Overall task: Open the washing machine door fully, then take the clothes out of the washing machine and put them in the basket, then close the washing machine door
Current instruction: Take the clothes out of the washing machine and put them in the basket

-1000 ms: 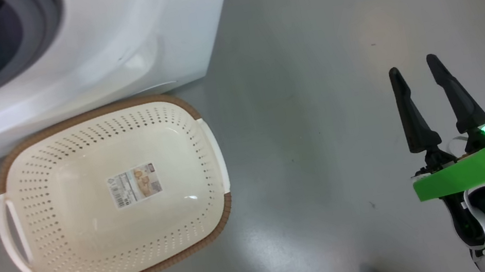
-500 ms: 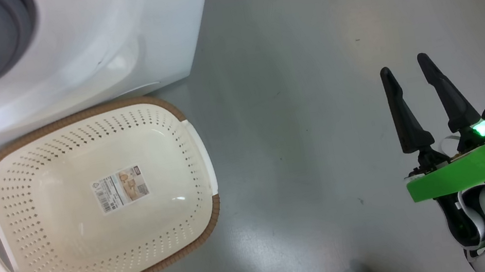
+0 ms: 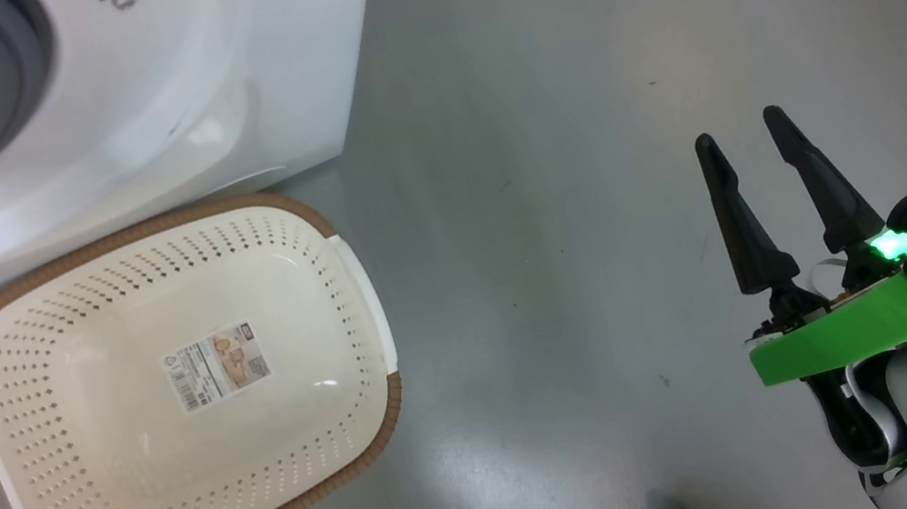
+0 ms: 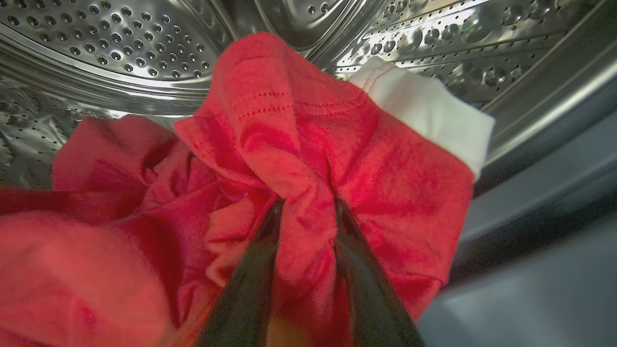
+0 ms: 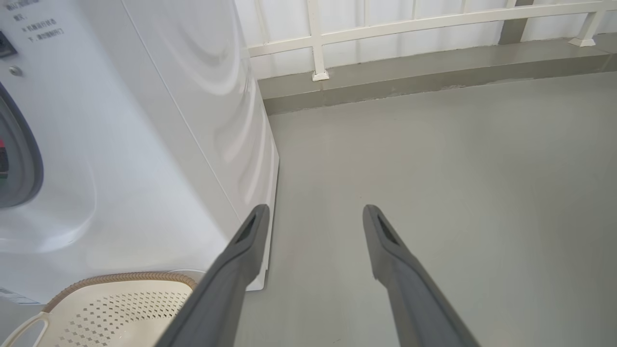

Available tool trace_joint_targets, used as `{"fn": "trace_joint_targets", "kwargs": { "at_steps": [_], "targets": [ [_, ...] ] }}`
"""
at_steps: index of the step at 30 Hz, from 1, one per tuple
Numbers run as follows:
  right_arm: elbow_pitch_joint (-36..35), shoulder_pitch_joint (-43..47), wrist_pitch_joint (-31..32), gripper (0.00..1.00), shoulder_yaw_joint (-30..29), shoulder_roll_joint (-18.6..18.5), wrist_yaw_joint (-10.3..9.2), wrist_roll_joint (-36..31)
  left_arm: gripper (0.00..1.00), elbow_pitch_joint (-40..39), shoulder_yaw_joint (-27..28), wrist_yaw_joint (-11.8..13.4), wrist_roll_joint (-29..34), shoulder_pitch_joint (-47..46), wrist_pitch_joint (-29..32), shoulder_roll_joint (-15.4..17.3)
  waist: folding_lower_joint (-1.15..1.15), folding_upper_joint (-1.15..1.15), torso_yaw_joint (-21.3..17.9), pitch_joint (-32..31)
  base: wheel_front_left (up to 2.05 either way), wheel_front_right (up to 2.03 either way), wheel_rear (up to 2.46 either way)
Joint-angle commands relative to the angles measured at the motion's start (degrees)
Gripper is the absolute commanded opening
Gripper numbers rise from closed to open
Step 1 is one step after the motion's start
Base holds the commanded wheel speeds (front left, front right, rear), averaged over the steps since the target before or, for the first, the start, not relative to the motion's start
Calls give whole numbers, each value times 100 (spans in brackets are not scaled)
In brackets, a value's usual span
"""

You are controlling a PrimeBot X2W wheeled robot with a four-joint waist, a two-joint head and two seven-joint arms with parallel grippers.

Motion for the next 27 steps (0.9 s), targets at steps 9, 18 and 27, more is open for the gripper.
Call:
{"fn": "trace_joint_targets", "kwargs": {
  "at_steps": [9, 18, 27],
  "targets": [
    [-154, 54, -36, 100, 52, -43, 26, 21, 0, -7, -159, 5, -262, 30, -121, 276, 0, 0, 26, -59, 0, 0, 0],
    [-105, 52, -36, 100, -44, -43, 26, -86, 0, -207, -44, 5, -684, 329, -321, 125, 0, 0, 237, -281, 0, 0, 0],
    [-75, 166, -36, 100, -209, -43, 26, -219, 0, -1428, 634, 5, -990, 1225, -340, 19, 0, 0, 532, -602, 0, 0, 0]
  ]
}}
